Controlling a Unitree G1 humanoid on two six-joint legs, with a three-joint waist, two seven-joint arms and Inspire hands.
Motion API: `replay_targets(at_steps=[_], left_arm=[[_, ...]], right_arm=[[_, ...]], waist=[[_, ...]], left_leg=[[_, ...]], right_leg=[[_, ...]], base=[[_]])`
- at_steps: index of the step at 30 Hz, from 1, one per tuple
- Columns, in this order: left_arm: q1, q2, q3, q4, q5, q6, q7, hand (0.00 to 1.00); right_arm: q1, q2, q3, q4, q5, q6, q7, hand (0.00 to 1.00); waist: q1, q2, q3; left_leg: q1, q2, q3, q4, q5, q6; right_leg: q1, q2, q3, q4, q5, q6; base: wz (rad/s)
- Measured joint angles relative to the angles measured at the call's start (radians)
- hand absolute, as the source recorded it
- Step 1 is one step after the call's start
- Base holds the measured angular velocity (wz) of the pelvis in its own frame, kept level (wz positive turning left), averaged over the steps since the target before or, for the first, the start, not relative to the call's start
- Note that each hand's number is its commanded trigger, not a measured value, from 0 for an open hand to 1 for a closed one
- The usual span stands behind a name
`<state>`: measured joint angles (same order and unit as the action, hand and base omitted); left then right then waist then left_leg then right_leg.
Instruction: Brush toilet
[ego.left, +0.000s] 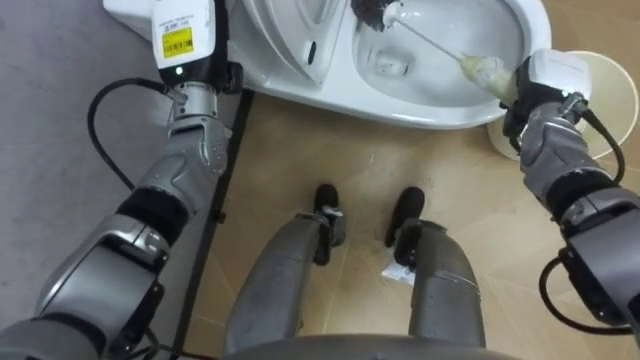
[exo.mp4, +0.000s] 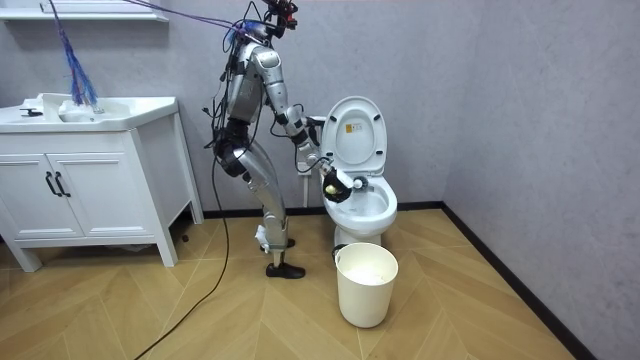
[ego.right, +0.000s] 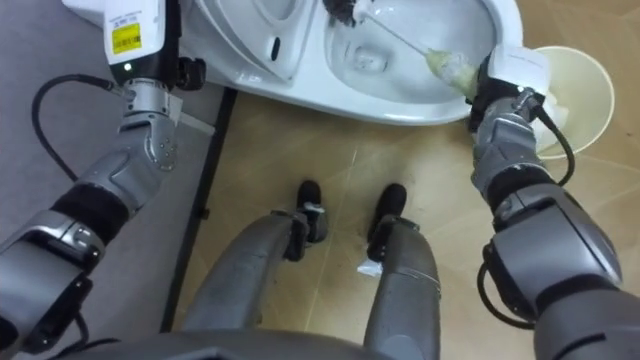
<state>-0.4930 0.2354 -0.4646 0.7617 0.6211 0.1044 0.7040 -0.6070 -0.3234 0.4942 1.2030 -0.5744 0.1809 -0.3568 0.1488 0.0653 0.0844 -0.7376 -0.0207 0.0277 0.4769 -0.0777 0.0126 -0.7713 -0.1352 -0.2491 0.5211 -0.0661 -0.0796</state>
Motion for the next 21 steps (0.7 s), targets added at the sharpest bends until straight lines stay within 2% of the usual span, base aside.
replay_targets(at_steps=[3,6,10,14,17,21], left_arm=[[0.01,0.002,0.013,-0.015,0.0,0.006,-0.008,0.0],[0.016,-0.002,0.011,-0.017,0.0,0.012,-0.009,0.0],[0.023,-0.005,0.009,-0.023,-0.003,0.018,-0.009,0.0],[0.025,-0.004,0.0,-0.046,-0.025,0.022,-0.012,0.0],[0.028,0.0,-0.011,-0.048,-0.024,0.028,-0.018,0.0],[0.031,-0.001,-0.018,-0.081,-0.018,0.036,-0.043,0.0]], right_arm=[[0.008,0.013,0.004,0.0,-0.024,0.024,0.03,1.0],[0.015,0.012,0.056,0.0,-0.056,0.052,0.084,1.0],[0.039,0.002,0.061,-0.003,-0.056,0.053,0.1,1.0],[0.047,-0.023,0.075,-0.004,-0.06,0.049,0.11,1.0],[0.052,-0.053,0.094,-0.003,-0.06,0.043,0.12,1.0],[0.054,-0.124,0.134,-0.001,-0.06,0.027,0.139,1.0]], waist=[[0.0,0.003,-0.0011],[0.004,0.009,-0.0013],[0.008,0.022,-0.0042],[0.006,0.025,-0.006],[0.015,0.026,-0.0068],[0.02,0.025,-0.0078]], left_leg=[[0.0,0.006,0.0,0.0,-0.001,-0.003],[0.0,0.008,-0.001,-0.003,-0.001,-0.006],[-0.002,0.008,-0.003,-0.002,-0.003,-0.011],[-0.003,0.008,-0.006,-0.002,-0.004,-0.011],[-0.001,0.006,0.0,0.004,-0.01,-0.005],[-0.002,0.0,-0.003,0.013,-0.015,-0.005]], right_leg=[[0.0,0.002,-0.001,-0.001,-0.002,-0.004],[-0.001,0.011,-0.001,-0.001,-0.002,-0.004],[-0.001,0.011,-0.002,0.0,-0.007,-0.008],[-0.001,0.011,-0.003,0.0,-0.012,-0.007],[-0.001,-0.001,-0.004,0.014,-0.017,0.0],[-0.003,-0.007,-0.008,0.03,-0.027,0.004]], base=[[0.0],[0.01],[0.0],[0.04],[0.0],[0.06]])
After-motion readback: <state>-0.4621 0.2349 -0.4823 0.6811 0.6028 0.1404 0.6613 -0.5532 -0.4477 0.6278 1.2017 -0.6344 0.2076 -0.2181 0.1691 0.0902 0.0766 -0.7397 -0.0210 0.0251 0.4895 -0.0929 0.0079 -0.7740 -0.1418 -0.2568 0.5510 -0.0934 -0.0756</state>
